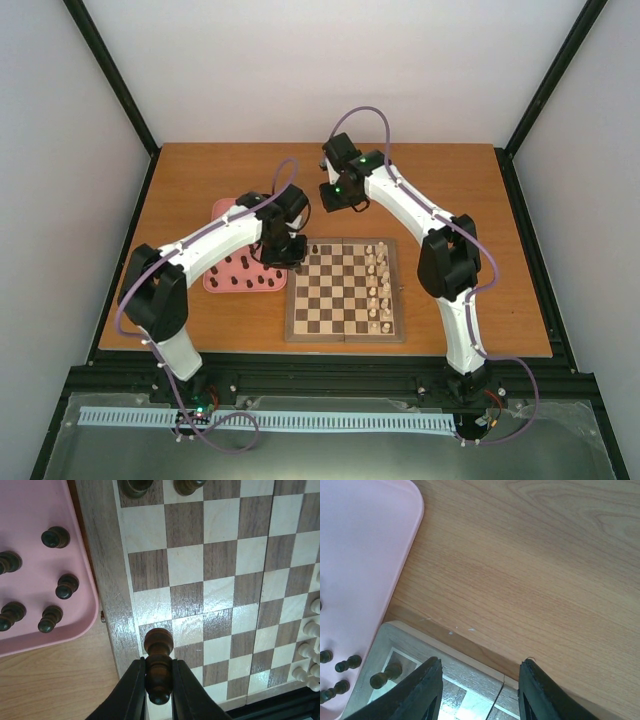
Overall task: Set up the chess pieces on the board
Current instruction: Place the chess piece on the chessboard.
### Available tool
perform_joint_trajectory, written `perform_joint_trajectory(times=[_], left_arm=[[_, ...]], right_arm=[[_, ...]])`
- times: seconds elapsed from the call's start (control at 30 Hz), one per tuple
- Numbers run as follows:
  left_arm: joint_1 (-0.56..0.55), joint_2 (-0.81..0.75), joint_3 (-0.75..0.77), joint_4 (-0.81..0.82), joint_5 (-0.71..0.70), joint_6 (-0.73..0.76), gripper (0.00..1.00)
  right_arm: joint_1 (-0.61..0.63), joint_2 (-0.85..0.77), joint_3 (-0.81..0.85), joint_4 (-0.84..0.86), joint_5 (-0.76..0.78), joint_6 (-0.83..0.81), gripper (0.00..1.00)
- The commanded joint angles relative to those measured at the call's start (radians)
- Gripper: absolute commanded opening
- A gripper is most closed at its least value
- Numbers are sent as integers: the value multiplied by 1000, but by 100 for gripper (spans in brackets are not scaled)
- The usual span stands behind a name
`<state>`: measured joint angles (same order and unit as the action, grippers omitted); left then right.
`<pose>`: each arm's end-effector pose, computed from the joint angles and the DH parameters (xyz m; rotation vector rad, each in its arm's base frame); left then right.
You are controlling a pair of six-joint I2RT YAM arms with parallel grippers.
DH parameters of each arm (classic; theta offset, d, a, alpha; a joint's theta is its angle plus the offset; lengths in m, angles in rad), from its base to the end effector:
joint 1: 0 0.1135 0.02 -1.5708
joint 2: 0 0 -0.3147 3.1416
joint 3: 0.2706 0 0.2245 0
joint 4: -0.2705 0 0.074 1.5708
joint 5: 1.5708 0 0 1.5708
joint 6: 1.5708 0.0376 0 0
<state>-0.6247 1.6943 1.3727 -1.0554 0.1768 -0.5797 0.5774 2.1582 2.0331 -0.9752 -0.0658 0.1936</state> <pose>0.2430 -0.1834 0.3054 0.0951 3.0557 -0.3917 0.3900 0.2570 0.3086 -0.5381 2.6574 0.3271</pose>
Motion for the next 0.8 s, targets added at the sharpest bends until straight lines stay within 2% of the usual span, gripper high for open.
perform_joint_trajectory(times=[0.0,0.4,0.77], left_arm=[[-10,25,5,27,4,0,4],[-10,105,10,86,18,-8,6],[-10,136,15,110,-27,-28,6]], right_arm=[[-17,-40,-13,14,6,-15,43],[-28,-34,-14,20,-8,-20,43],[-39,-33,-15,21,-20,-30,43]])
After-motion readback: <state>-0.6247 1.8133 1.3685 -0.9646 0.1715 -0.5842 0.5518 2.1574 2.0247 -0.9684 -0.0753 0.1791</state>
